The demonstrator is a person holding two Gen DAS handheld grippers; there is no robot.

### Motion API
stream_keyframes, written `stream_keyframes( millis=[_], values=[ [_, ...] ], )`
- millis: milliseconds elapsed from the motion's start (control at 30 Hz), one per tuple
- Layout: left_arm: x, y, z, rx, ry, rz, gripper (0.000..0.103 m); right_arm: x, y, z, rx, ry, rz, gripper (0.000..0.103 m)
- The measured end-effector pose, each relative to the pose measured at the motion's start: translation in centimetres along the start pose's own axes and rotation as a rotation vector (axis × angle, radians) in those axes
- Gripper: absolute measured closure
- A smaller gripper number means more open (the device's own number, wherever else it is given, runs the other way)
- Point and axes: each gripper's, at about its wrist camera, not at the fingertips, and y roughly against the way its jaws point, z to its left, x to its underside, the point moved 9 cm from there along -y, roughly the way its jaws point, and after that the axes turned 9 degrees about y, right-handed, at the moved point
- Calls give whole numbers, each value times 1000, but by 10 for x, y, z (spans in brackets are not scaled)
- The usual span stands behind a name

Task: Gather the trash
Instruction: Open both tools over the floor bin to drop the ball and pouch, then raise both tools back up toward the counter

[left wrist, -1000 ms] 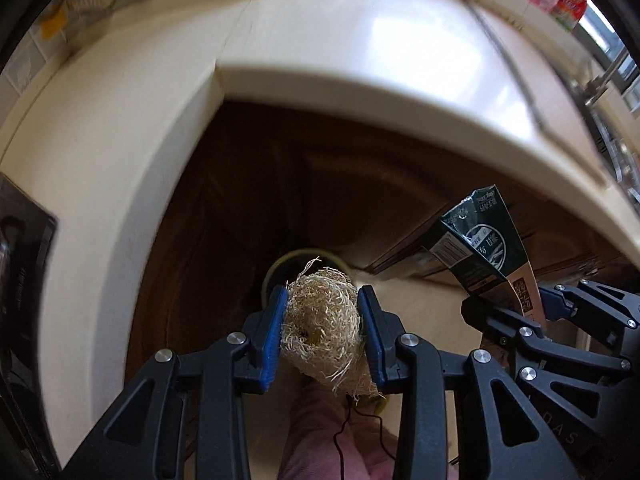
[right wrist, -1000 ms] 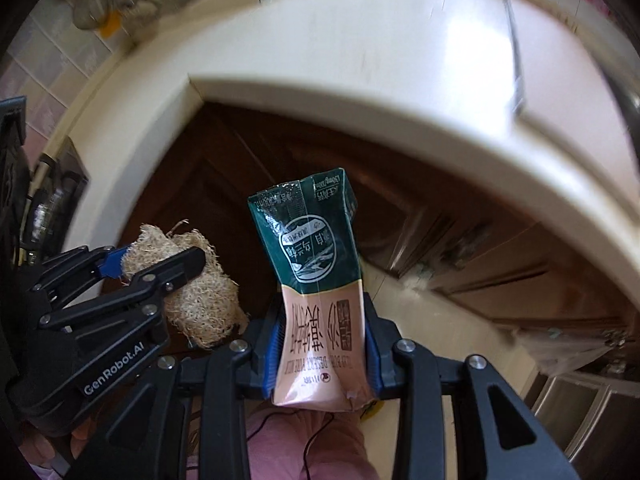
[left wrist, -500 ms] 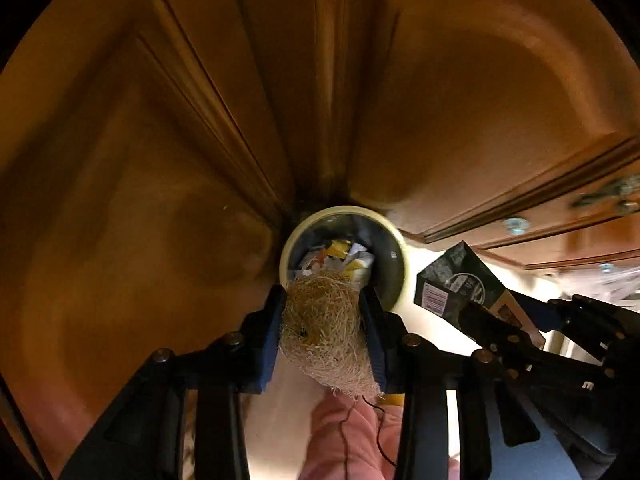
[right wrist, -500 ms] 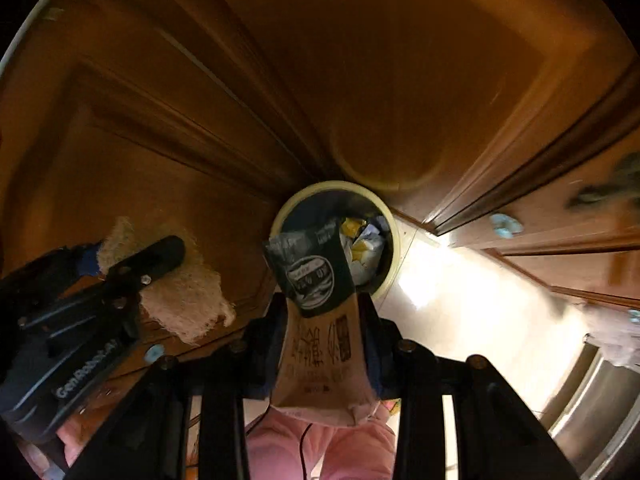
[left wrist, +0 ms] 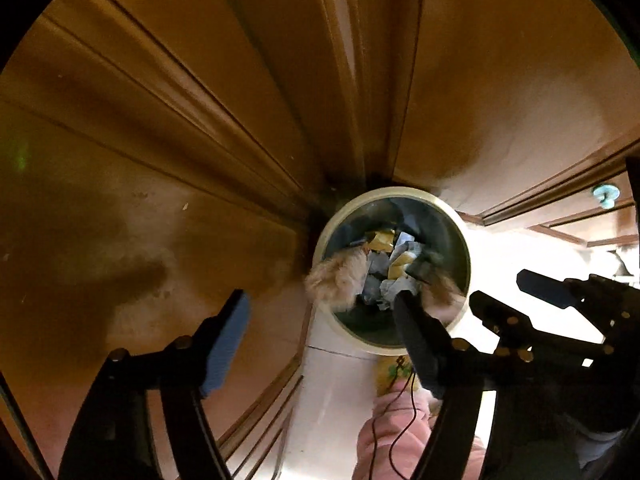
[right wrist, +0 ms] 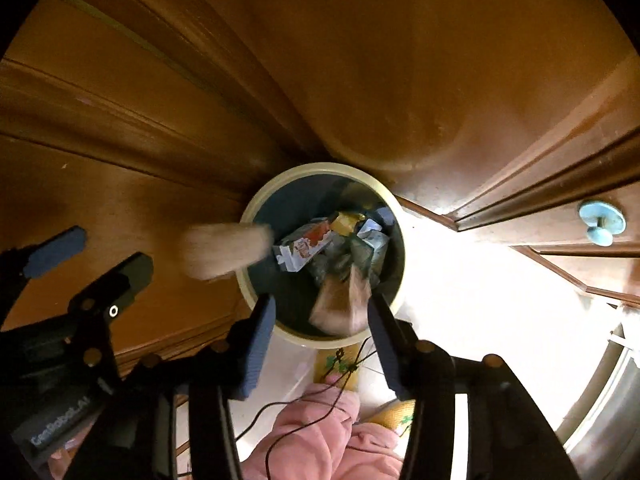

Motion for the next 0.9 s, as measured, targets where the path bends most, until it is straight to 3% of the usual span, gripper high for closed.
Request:
stream_keyframes(
  millis=[67, 133, 900],
  values=[
    [1, 1, 1, -19, -9, 4, 17, 1, 2, -2, 6, 1, 2, 54],
    [-1, 6, 2, -27, -15, -4, 15, 0, 6, -5, 4, 2, 1, 54],
    [3, 54, -9, 18, -10, -17, 15, 17, 69, -15, 17, -38, -47, 52]
  ],
)
